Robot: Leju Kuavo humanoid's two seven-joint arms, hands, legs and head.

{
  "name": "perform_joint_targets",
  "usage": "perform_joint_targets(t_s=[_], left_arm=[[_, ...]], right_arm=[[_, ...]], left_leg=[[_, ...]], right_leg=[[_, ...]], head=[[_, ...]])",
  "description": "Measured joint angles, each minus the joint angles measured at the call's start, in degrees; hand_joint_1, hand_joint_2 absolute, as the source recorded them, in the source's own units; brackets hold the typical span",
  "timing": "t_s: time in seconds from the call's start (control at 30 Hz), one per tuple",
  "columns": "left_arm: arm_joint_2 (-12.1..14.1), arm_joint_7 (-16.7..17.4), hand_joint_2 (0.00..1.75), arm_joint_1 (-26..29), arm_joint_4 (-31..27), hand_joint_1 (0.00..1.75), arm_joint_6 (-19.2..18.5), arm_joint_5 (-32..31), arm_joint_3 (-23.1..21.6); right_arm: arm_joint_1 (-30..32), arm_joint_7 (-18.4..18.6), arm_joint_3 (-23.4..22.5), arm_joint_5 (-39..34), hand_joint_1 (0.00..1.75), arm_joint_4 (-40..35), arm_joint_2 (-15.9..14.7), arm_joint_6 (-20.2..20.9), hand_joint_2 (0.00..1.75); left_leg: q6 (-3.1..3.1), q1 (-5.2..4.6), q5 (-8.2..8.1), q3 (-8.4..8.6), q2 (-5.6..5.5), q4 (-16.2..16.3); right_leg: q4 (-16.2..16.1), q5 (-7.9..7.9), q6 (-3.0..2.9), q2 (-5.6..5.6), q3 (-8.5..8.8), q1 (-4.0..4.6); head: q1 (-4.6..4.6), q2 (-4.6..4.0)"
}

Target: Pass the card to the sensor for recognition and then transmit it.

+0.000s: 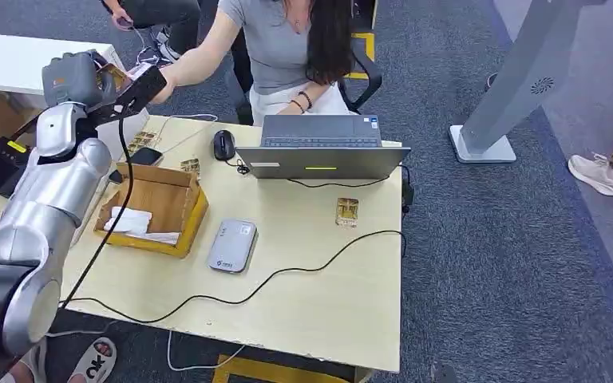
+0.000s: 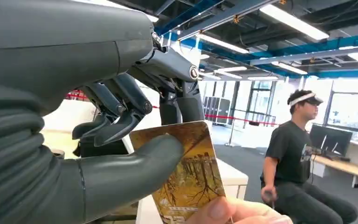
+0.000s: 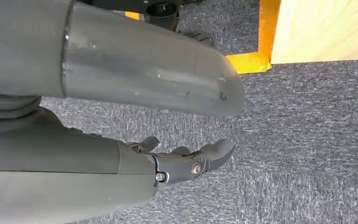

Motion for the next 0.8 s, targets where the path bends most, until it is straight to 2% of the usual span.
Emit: perform_joint_targets(t_s=[0.1,0.13,0.23,0.3,0.43,0.53,0.7,0.8], left_arm=[[0.0,-0.2,1.75,0.0,0.9,1.75,0.3,0.2,0.0],[0.0,-0.3,1.75,0.0,1.1,0.00,0.3,0.2,0.0],[0.0,-0.7,1.75,0.2,1.5,0.00,2.1,0.4,0.0],[0.2,-1.8,1.75,0.6,1.5,0.00,5.1,1.1,0.0],[0.7,-5.8,1.75,3.9,-0.8,0.00,9.3,4.7,0.1],[1.2,-9.6,1.75,8.8,-5.5,0.00,10.6,8.8,0.8],[2.5,-13.4,1.75,16.8,-14.3,0.00,10.2,14.7,2.5],[2.9,-19.9,1.75,22.5,-21.3,0.00,6.8,26.5,4.9]], right_arm=[[0.0,0.0,0.2,0.0,0.00,0.0,0.1,0.0,0.00],[0.0,0.0,0.2,0.0,0.00,0.0,0.1,0.0,0.00],[0.0,0.0,0.3,0.0,0.00,0.0,0.2,0.0,0.00],[0.0,0.0,0.3,0.0,0.00,0.0,0.2,-0.1,0.00],[0.2,-0.2,0.3,-0.6,0.00,0.0,0.2,-0.3,0.00],[0.7,-0.7,0.3,-1.2,0.00,0.0,0.2,-0.5,0.00],[1.4,-1.2,0.3,-1.8,0.00,0.0,0.2,-0.6,0.00],[1.6,-1.8,0.2,-2.5,0.00,0.0,0.2,-0.6,0.00]], left_leg=[[0.00,0.00,0.00,0.00,-0.01,0.0],[0.00,0.00,0.00,0.00,-0.01,0.0],[0.00,0.00,0.00,-0.01,-0.01,0.0],[0.00,0.00,0.00,0.00,-0.01,0.0],[0.00,0.00,0.00,0.00,-0.02,0.0],[0.00,0.00,0.00,0.00,0.01,0.0],[0.00,0.00,-0.01,-0.02,0.00,0.0],[0.00,-0.01,-0.01,-0.01,0.03,0.0]], right_leg=[[0.0,0.00,0.00,0.00,0.00,0.00],[0.0,0.00,0.00,0.00,0.00,0.00],[0.0,0.00,0.00,0.00,0.00,0.00],[0.0,0.00,0.00,-0.01,0.00,0.00],[0.0,-0.01,0.00,-0.02,0.00,0.00],[0.0,-0.01,0.00,0.01,0.00,0.00],[0.0,-0.02,0.00,0.00,-0.02,0.00],[0.0,-0.03,0.00,0.03,-0.03,-0.01]], head=[[0.02,0.00],[0.00,0.00],[0.00,0.00],[0.02,0.00],[0.00,0.00],[0.00,0.00],[0.02,0.00],[0.00,0.00]])
